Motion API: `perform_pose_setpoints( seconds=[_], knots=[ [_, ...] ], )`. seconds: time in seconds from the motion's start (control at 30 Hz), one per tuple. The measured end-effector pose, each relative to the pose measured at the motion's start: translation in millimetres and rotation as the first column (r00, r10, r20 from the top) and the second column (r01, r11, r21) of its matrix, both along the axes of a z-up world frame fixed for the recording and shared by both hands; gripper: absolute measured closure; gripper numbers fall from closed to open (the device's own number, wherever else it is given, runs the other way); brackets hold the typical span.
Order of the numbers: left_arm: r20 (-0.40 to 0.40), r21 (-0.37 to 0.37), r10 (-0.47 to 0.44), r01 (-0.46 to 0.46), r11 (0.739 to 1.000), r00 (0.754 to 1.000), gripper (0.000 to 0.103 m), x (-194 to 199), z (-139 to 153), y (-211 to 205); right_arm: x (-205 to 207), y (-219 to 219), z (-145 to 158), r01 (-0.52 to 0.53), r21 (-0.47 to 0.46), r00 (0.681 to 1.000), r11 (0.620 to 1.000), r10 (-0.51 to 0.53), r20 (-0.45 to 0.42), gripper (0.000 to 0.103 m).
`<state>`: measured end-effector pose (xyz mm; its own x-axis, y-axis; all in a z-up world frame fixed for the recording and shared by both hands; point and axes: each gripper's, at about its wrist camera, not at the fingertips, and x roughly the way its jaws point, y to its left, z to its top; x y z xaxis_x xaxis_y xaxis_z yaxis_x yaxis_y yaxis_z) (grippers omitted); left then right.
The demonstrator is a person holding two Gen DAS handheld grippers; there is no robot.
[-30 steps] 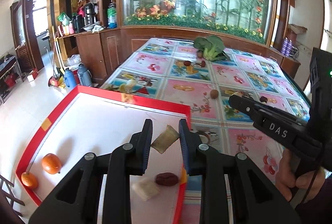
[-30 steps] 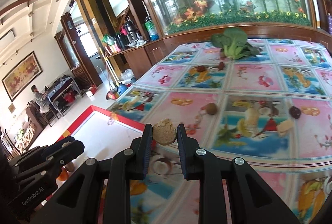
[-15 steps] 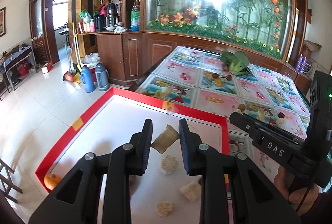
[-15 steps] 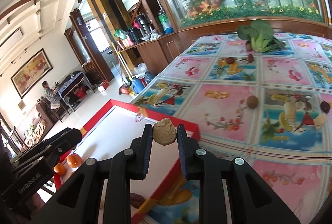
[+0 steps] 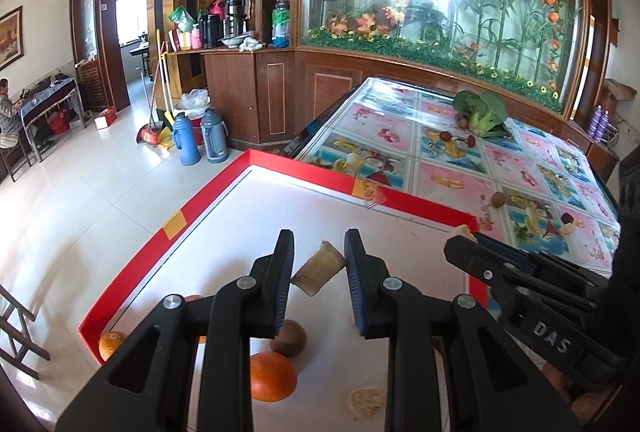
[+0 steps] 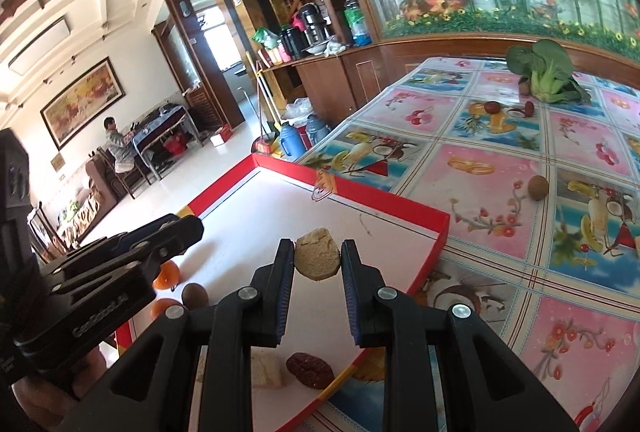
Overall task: Organize fruits
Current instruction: 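Lower the beige cube into the tray with the left tool while the right tool lowers the biscuit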
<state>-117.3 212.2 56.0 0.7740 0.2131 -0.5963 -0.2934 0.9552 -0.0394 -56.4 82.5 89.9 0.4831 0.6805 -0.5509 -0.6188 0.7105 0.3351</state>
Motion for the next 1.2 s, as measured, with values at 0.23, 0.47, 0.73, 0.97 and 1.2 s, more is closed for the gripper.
perform_pose_setpoints(
  seconds=[0.23, 0.47, 0.73, 0.97, 1.2],
  knots=[
    [-0.023, 0.002, 0.017, -0.017, 1.000, 1.000, 0.075, 1.7, -6.6, 10.2, -4.9, 4.1, -2.2, -0.033, -0.022, 0.999, 0.999, 0.033, 0.003, 0.081],
    [-0.047, 0.006, 0.029, -0.029, 1.000, 0.998, 0.075, 4.2, -12.8, 17.4, -8.2, 7.4, -4.8, -0.061, -0.041, 0.998, 0.997, 0.061, 0.001, 0.081],
    [-0.059, 0.007, 0.039, -0.039, 0.999, 0.997, 0.075, 4.3, -18.3, 23.5, -6.2, 10.5, -8.5, -0.109, -0.038, 0.993, 0.993, 0.107, -0.051, 0.081],
    [-0.111, 0.044, 0.012, -0.007, 0.999, 0.994, 0.075, 10.7, -22.4, 18.0, -5.8, 14.8, -15.1, -0.142, -0.047, 0.985, 0.989, 0.136, -0.104, 0.081],
    [-0.182, 0.077, -0.019, 0.034, 0.996, 0.983, 0.075, 20.8, -28.1, 11.2, -5.3, 15.9, -18.8, -0.153, -0.063, 0.980, 0.986, 0.143, -0.138, 0.079]
  ],
)
